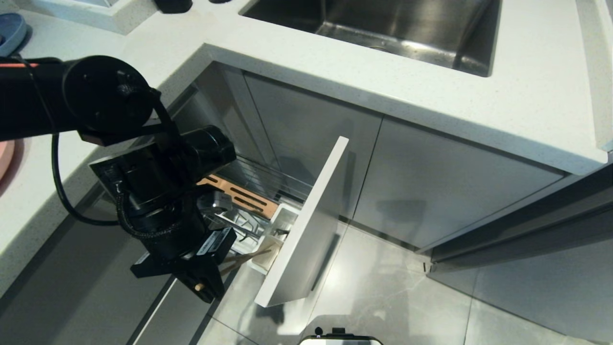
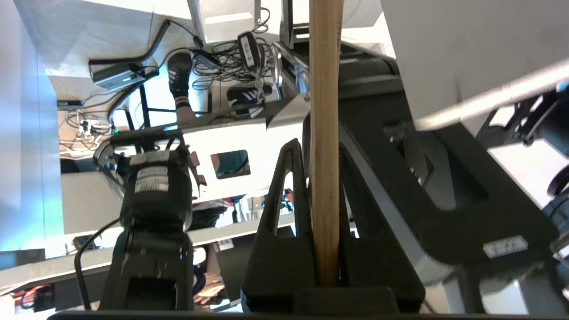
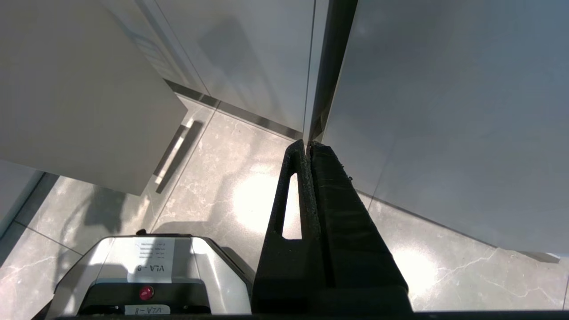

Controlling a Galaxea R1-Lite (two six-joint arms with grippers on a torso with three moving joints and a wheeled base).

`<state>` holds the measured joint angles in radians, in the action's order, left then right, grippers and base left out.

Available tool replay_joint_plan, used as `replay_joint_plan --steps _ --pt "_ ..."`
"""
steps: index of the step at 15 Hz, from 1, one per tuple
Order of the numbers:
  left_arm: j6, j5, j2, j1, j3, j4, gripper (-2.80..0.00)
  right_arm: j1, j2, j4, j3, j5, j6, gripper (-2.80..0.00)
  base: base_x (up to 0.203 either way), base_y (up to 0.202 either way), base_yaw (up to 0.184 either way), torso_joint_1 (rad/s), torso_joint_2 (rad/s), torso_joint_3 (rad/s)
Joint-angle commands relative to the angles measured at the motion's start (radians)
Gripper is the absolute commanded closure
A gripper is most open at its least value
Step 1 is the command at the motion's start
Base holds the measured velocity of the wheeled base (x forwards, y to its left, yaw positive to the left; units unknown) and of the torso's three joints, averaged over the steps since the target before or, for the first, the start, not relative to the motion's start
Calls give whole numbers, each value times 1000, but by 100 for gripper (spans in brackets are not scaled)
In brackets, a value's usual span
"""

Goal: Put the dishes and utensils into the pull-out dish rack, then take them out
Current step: Take the chopsticks out of the cupboard

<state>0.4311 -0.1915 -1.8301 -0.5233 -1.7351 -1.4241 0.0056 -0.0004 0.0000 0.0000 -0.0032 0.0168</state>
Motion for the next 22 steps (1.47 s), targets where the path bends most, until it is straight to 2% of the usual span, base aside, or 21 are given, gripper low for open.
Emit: replay_joint_plan --steps 1,8,14,17,20,22 --pt "3 -2 43 -10 -9 -26 0 1 0 0 2 0 0 0 0 0 0 0 0 0" --pt "5 4 193 -68 -21 -55 0 1 0 -1 2 0 0 0 0 0 0 0 0 0" --pt "6 17 393 -140 -134 -106 0 1 0 -1 2 0 0 0 0 0 0 0 0 0" --pt "5 48 474 -153 -180 -106 0 1 0 0 2 0 0 0 0 0 0 0 0 0" --pt "8 128 543 -148 -188 -90 0 1 0 0 2 0 0 0 0 0 0 0 0 0" --pt "9 169 591 -95 -188 -36 0 1 0 0 2 0 0 0 0 0 0 0 0 0"
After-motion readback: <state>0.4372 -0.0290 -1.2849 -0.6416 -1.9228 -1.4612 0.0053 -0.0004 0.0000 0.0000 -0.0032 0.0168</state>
